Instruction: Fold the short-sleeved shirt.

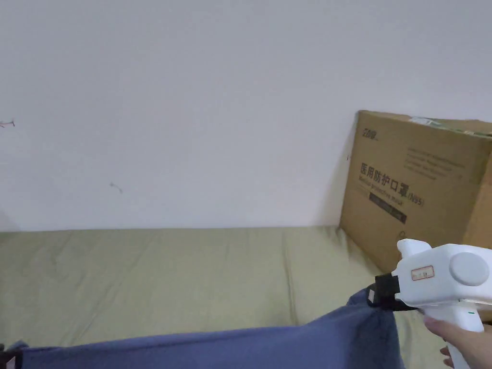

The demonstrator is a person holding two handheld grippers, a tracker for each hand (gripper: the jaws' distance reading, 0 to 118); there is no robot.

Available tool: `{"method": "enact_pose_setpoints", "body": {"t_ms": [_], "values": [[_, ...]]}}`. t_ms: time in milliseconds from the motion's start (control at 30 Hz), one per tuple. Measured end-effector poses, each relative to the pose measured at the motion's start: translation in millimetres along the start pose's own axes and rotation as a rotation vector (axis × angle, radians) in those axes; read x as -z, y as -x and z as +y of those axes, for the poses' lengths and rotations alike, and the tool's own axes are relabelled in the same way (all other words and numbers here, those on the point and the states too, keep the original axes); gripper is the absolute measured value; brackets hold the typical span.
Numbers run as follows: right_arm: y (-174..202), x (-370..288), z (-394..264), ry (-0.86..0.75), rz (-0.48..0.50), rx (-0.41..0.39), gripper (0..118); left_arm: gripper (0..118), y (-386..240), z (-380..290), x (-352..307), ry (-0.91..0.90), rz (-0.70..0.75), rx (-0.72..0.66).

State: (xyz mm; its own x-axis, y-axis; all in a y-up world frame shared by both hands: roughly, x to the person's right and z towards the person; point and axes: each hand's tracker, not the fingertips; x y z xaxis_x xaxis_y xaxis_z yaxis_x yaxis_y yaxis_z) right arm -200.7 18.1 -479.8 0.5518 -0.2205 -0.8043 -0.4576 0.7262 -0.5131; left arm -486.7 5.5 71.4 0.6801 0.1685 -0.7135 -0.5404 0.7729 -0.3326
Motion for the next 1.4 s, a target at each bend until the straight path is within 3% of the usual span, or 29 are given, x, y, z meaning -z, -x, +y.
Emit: {"method": "enact_pose_setpoints", "body": {"t_ms": [133,267,433,600,867,1033,1167,1300,1400], "values": [[9,-79,17,-0.089,0.014,0.006,3,2,-20,29,-61,-0.093,-0.005,0.05],[30,-161,37,-0.232,0.005,-0.041,3,2,-43,58,-118,-0.18,0.0,0.097],[42,-216,81,-0.304,0.005,-0.032,3,2,-55,105,-163,-0.261,0.013,0.12],[67,-243,133,-0.381,-0.038,-0.097,3,2,-60,157,-185,-0.354,0.045,0.144],[113,-245,209,-0.5,-0.104,-0.151,3,2,-47,224,-157,-0.43,0.133,0.171],[133,-231,245,-0.567,-0.106,-0.123,3,2,-47,251,-125,-0.506,0.191,0.137],[149,-218,255,-0.618,-0.133,-0.15,3,2,-51,269,-101,-0.541,0.218,0.128],[145,-177,246,-0.599,-0.17,-0.169,3,2,-42,274,-68,-0.536,0.221,0.123],[127,-123,213,-0.52,-0.177,-0.137,3,2,-37,256,-32,-0.482,0.214,0.094]]}}
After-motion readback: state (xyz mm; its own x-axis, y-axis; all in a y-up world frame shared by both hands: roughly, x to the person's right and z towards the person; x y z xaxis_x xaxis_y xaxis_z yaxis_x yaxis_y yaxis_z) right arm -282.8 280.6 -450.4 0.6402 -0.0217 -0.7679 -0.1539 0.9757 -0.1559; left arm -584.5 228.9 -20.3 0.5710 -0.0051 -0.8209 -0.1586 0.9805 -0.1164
